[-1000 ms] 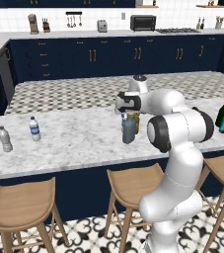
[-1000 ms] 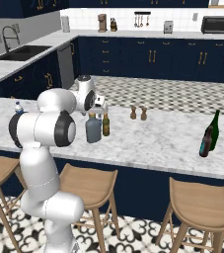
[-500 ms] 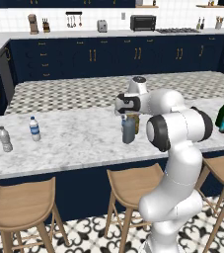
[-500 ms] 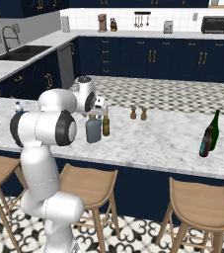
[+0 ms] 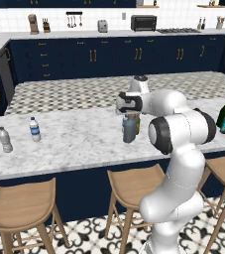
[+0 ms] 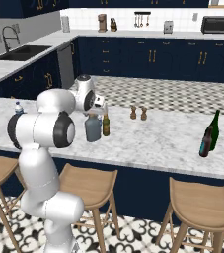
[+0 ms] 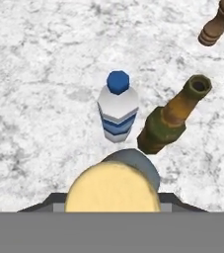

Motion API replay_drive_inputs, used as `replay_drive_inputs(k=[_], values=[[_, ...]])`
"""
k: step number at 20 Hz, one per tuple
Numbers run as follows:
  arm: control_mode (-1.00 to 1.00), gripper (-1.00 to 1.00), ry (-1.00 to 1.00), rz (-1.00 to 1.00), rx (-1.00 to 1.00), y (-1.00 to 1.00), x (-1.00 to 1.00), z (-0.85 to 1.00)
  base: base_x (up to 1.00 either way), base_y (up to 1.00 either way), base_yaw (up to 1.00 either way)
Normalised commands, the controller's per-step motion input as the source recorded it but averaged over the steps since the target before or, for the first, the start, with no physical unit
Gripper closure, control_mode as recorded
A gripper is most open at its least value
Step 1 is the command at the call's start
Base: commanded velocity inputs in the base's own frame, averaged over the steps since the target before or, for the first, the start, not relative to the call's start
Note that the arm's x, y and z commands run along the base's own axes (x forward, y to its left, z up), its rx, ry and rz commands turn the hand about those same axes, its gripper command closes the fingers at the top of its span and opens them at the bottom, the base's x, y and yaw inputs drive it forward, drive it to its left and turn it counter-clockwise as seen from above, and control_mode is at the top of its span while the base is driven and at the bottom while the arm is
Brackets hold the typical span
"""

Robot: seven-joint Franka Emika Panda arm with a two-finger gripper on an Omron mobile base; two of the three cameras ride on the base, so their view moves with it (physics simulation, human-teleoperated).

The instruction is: Move the plastic bottles in the middle to the plastics group, and the glass bottles in the middle to the glass group.

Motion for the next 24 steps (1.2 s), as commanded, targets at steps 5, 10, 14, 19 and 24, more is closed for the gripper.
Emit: replay_drive_inputs(k=[5, 10, 14, 19, 24], values=[[-1.0, 1.0, 0.0, 0.0, 0.0, 0.0, -0.81, 0.36, 0.0, 0.0, 0.0], [-1.0, 1.0, 0.0, 0.0, 0.0, -0.12, -1.0, 0.04, 0.0, 0.0, 0.0], [-1.0, 1.0, 0.0, 0.0, 0.0, -0.4, -0.74, 0.04, 0.0, 0.0, 0.0], [-1.0, 1.0, 0.0, -0.07, 0.0, -0.79, -0.06, 0.19, 0.0, 0.0, 0.0], [-1.0, 1.0, 0.0, -0.11, 0.0, -0.98, 0.0, 0.16, 0.0, 0.0, 0.0]])
